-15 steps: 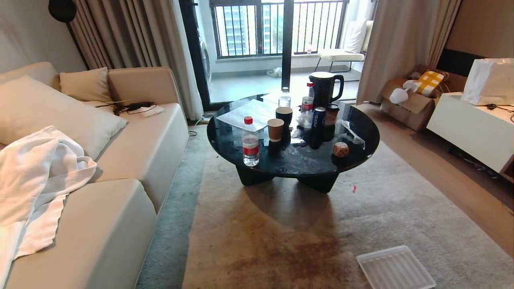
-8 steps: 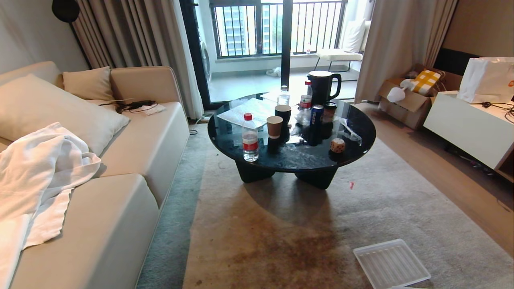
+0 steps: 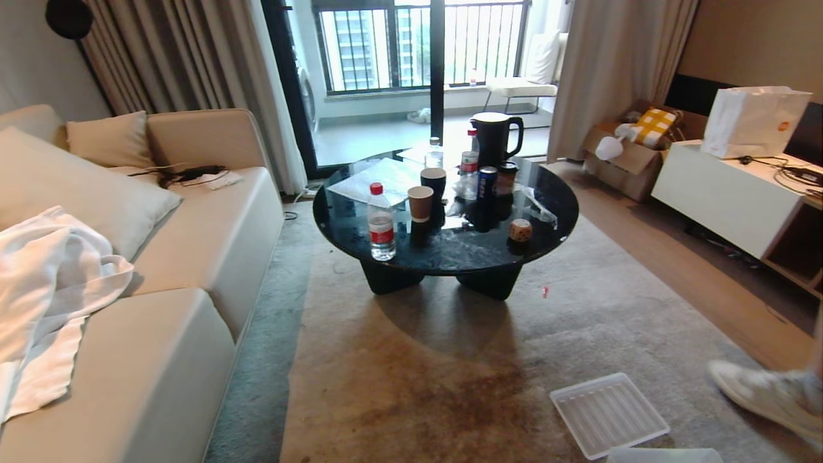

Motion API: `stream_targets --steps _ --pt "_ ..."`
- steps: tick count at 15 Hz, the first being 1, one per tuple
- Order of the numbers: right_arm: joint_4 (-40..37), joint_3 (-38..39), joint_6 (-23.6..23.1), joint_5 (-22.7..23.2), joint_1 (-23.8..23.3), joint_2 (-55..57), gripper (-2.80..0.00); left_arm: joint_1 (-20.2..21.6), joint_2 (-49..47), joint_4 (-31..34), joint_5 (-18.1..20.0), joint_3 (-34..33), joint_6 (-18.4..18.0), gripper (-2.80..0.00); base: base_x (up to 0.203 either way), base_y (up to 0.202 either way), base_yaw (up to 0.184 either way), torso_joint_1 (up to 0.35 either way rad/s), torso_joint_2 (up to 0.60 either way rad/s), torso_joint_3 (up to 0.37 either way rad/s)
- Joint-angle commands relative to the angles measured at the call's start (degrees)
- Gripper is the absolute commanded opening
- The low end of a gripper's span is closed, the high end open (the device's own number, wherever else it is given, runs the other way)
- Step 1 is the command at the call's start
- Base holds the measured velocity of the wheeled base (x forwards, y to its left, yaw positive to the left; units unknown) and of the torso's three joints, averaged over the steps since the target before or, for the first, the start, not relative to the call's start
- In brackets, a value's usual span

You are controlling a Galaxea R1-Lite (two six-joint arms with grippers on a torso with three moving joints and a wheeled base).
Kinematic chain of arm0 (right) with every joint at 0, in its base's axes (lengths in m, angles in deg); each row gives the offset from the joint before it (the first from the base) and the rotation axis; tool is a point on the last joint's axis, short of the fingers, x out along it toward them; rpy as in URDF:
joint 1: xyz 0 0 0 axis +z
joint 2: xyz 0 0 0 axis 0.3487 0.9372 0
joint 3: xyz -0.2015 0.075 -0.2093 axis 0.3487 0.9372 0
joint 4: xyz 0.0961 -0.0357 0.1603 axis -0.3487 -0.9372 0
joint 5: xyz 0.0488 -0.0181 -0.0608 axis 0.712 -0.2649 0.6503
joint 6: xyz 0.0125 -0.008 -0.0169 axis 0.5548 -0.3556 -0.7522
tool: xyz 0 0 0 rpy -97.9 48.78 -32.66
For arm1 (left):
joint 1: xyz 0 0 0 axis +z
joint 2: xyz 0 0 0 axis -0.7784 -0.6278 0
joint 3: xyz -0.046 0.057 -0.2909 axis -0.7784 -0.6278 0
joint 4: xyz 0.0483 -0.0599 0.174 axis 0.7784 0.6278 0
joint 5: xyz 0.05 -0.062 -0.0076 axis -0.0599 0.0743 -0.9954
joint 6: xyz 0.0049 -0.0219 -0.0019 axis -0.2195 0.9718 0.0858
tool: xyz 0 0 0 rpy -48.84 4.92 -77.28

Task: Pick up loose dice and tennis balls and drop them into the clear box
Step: Put the toys in the box

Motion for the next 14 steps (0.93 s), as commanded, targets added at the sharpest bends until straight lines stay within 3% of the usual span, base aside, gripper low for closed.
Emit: stream_targets --steps 1,14 --pt "-0.06 0.01 -0.05 0.02 -0.02 -0.01 -2.80 0.00 0.00 -0.01 -0.01 0.00 0.05 -2.80 0.000 0.006 -0.167 0.003 0.00 -0.002" --pt "-0.06 0.01 -0.05 0.02 -0.11 -0.01 -2.80 0.00 -0.09 -0.01 -0.01 0.00 0.05 -2.80 0.001 0.011 -0.164 0.003 0.00 0.004"
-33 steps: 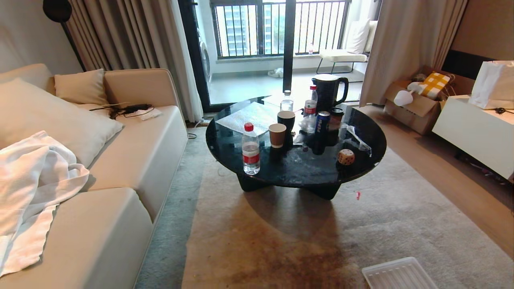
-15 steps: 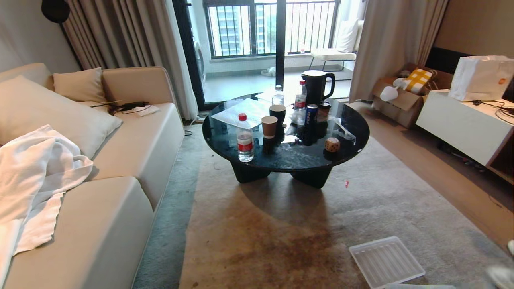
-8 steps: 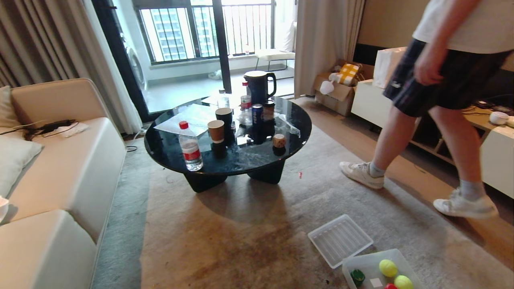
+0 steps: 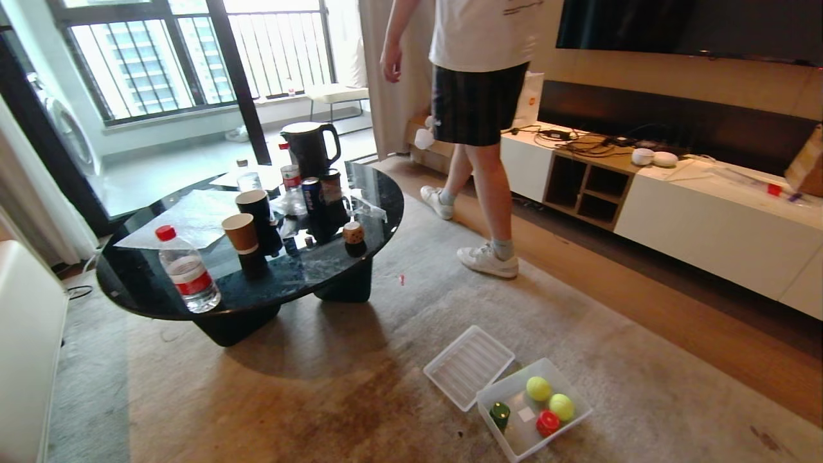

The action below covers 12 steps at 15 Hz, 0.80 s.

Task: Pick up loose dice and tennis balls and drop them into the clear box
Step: Put the toys in the box

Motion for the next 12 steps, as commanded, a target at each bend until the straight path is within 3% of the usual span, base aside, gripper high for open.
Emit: stream_targets --steps 1,8,12 --pt "-0.05 0.01 -0.03 0.02 0.05 -0.01 -2.80 0.00 -0.04 0.01 -0.02 0.00 0.02 -2.80 -0.002 0.013 -0.168 0.007 0.00 -0.002" --pt "-0.05 0.01 -0.03 0.02 -0.03 -0.01 -2.80 0.00 -0.06 0.01 -0.02 0.00 0.06 -2.80 0.002 0.010 -0.155 0.003 0.00 0.001" --pt "-0.05 0.01 -0.03 0.02 0.05 -0.01 -2.80 0.00 0.00 0.01 -0.02 0.00 0.06 -2.80 -0.001 0.001 -0.014 0.001 0.00 0.001"
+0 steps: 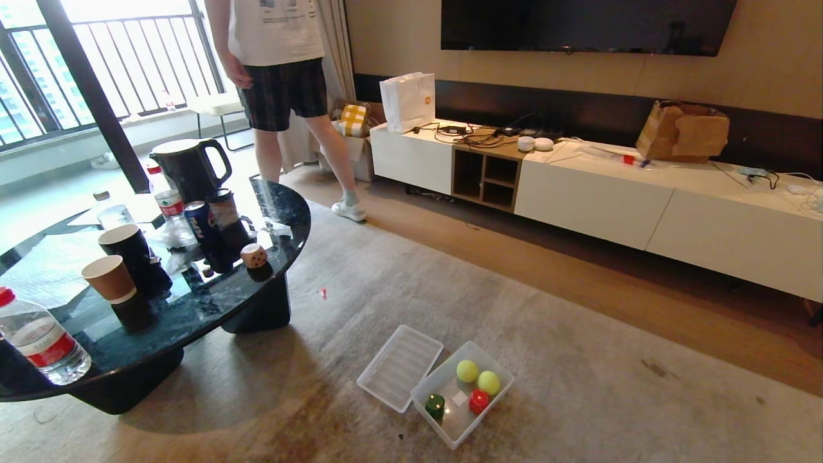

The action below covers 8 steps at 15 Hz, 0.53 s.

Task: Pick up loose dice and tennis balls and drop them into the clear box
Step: Put the toys in the box

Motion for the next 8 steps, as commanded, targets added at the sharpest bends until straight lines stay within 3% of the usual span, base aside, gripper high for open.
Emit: stream_targets --steps 1,8 --pt "-0.05 0.01 -0.03 0.02 0.05 -0.01 -2.80 0.00 0.00 -0.04 -0.04 0.00 0.04 -2.80 0.000 0.000 0.000 0.000 0.00 0.000" --pt "-0.05 0.01 -0.03 0.02 -0.02 -0.01 -2.80 0.00 -0.09 -0.04 -0.04 0.00 0.04 -2.80 0.000 0.000 0.000 0.003 0.00 -0.168"
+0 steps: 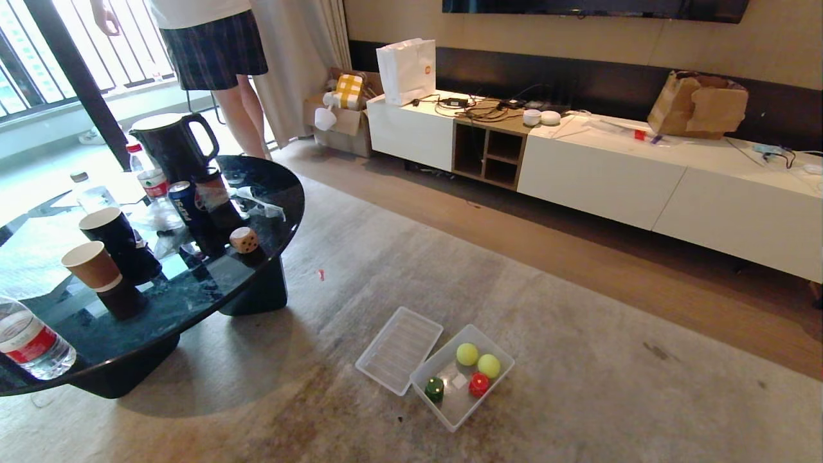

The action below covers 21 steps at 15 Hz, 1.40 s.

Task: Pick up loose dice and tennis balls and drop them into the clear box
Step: Put the toys in the box

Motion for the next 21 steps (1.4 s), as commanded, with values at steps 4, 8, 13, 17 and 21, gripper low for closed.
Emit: stream_targets --steps 4,8,13,17,21 --pt "-0.07 0.01 0.04 0.02 -0.09 -0.01 -2.80 0.00 0.00 0.02 -0.02 0.00 0.02 -2.80 0.000 0.000 0.000 0.002 0.01 -0.199" --pt "-0.07 0.01 0.04 -0.06 0.00 -0.01 -2.80 0.00 0.00 0.02 -0.02 0.00 0.02 -2.80 0.000 0.000 0.000 0.002 0.00 -0.202" --pt "-0.07 0.01 0.04 -0.06 0.00 -0.01 -2.80 0.00 -0.09 0.02 -0.02 0.00 0.02 -2.80 0.000 0.000 0.000 0.002 0.00 -0.200" --pt "-0.07 0.01 0.04 -0.06 0.00 -0.01 -2.80 0.00 -0.09 0.02 -0.02 0.00 0.02 -2.80 0.000 0.000 0.000 0.002 0.00 -0.196" --pt "-0.07 0.01 0.04 -0.06 0.00 -0.01 -2.80 0.00 -0.09 0.02 -0.02 0.00 0.02 -2.80 0.000 0.000 0.000 0.004 0.00 -0.197"
